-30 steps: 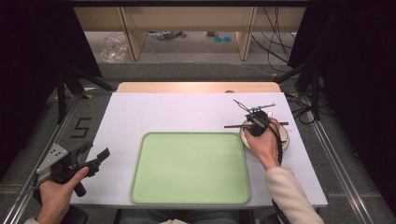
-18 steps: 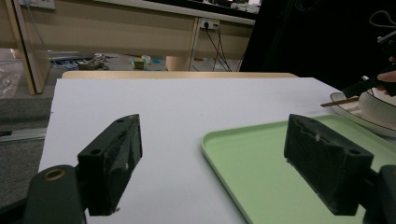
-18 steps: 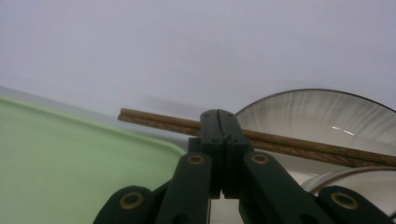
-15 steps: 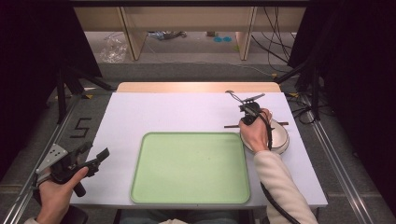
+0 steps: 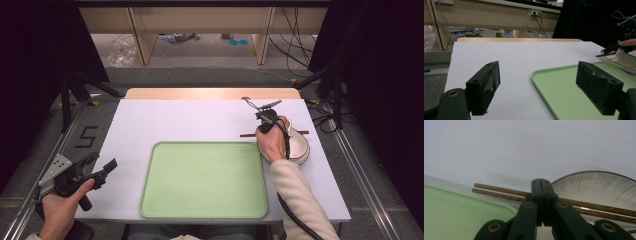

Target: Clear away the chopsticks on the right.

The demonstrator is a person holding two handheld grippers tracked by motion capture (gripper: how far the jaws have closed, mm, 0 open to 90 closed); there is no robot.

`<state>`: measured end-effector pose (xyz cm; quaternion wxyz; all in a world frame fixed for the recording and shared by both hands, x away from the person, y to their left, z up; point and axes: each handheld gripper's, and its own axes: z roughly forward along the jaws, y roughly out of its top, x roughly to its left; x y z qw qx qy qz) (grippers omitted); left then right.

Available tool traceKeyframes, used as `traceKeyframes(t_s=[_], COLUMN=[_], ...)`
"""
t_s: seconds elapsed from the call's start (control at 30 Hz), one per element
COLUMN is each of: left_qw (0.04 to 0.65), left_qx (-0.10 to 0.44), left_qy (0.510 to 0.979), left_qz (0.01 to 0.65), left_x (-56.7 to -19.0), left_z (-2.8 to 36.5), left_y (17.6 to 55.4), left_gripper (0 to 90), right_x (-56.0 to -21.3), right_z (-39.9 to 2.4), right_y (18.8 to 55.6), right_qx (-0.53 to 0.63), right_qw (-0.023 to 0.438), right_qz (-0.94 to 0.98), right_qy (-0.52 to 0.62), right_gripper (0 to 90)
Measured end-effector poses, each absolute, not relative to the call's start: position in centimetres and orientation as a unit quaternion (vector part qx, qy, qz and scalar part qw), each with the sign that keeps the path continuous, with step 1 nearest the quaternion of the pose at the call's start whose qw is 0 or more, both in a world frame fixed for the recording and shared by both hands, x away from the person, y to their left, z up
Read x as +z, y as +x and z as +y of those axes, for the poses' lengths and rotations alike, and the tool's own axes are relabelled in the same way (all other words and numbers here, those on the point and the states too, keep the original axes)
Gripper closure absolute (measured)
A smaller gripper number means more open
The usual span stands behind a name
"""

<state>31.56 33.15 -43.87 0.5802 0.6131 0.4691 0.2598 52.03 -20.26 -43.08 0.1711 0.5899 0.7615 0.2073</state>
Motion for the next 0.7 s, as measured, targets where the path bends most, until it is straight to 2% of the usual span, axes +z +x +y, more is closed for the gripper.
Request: traceKeyframes(t_s=[0.7], left_qw=[0.580], left_qx=[0.260], left_qy=[0.614], left_qz=[0.468], left_x=[-43.87], left_z=[33.14], left_y=[31.54], left_gripper=[19.3], right_x=[-43.30], right_z=[-19.86], right_y=[52.87], right_qx=[0.179], right_qw=[0.185], right_qz=[0.771], right_qy=[0.582], right_gripper=[90.0])
